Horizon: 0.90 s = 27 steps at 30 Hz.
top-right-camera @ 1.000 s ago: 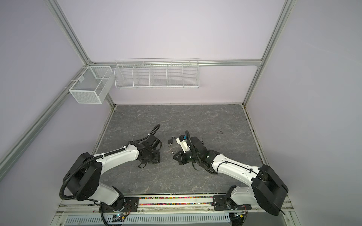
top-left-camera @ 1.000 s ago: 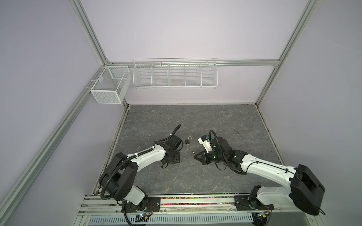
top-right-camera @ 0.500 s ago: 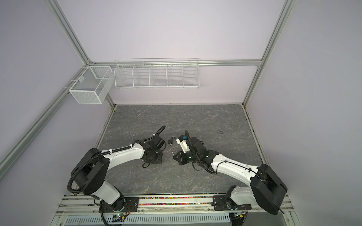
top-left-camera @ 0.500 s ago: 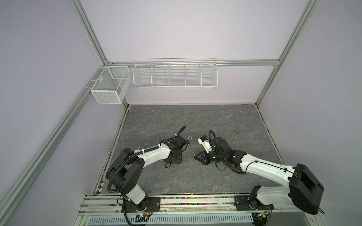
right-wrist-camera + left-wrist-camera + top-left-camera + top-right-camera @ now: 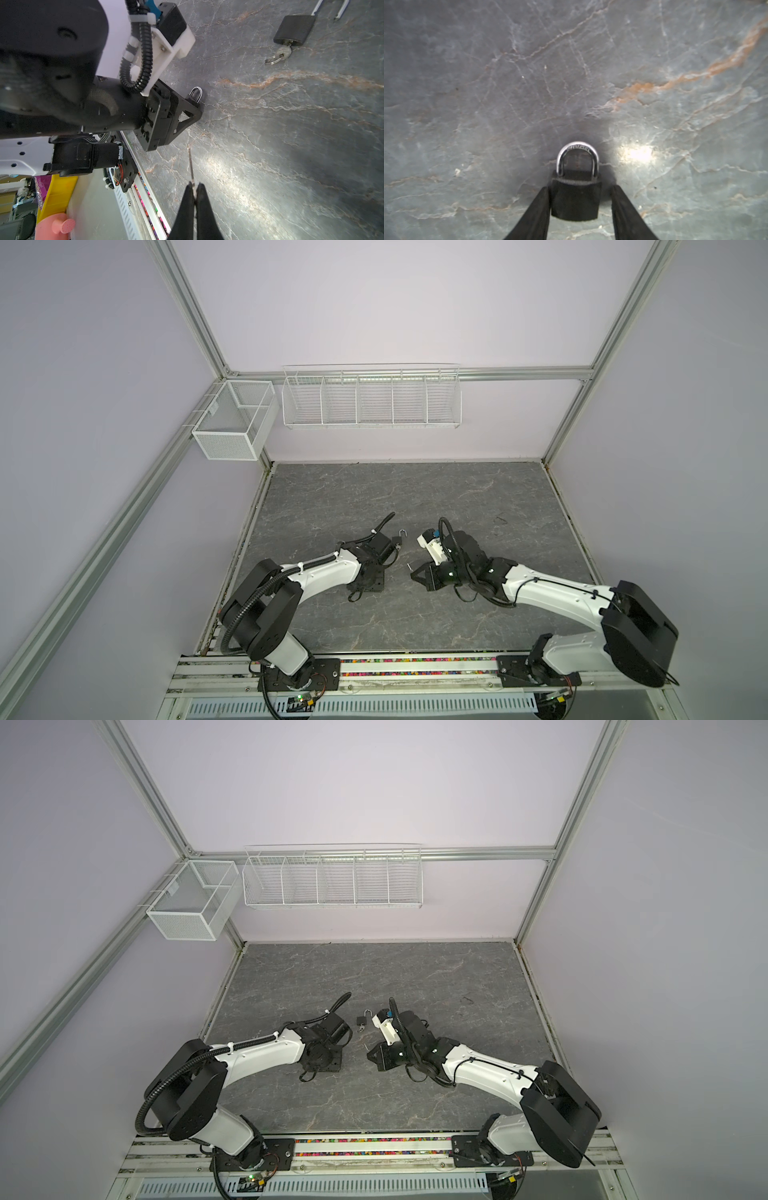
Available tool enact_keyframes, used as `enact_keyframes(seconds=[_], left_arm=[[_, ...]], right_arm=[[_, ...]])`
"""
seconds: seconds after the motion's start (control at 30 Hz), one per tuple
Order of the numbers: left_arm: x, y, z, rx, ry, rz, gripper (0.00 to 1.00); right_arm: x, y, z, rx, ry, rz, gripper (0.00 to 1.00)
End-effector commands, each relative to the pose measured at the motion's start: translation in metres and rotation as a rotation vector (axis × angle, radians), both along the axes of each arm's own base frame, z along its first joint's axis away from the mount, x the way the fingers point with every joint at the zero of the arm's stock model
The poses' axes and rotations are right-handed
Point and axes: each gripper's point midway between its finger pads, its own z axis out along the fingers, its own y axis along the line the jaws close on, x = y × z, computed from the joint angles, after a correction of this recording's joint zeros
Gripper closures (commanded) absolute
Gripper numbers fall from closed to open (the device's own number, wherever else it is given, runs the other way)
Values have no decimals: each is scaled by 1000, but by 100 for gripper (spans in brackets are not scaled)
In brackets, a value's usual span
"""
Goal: Unlock with the key
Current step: 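Lift the small grey padlock off the table with the left gripper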
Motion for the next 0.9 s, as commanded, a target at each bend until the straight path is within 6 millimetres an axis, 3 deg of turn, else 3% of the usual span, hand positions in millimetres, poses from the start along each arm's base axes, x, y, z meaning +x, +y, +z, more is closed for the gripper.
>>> enact_keyframes(seconds=[0.0, 0.43, 0.87], left_arm=[[1, 4, -3, 49, 8, 8, 53], [7, 6, -11, 101, 13, -6, 54], [-7, 9, -8, 75, 45, -16, 58]], right_arm=[[1, 5, 4, 12, -10, 6, 94], [0, 2, 1, -2, -6, 2, 94], [2, 4, -3, -13, -1, 1, 94]])
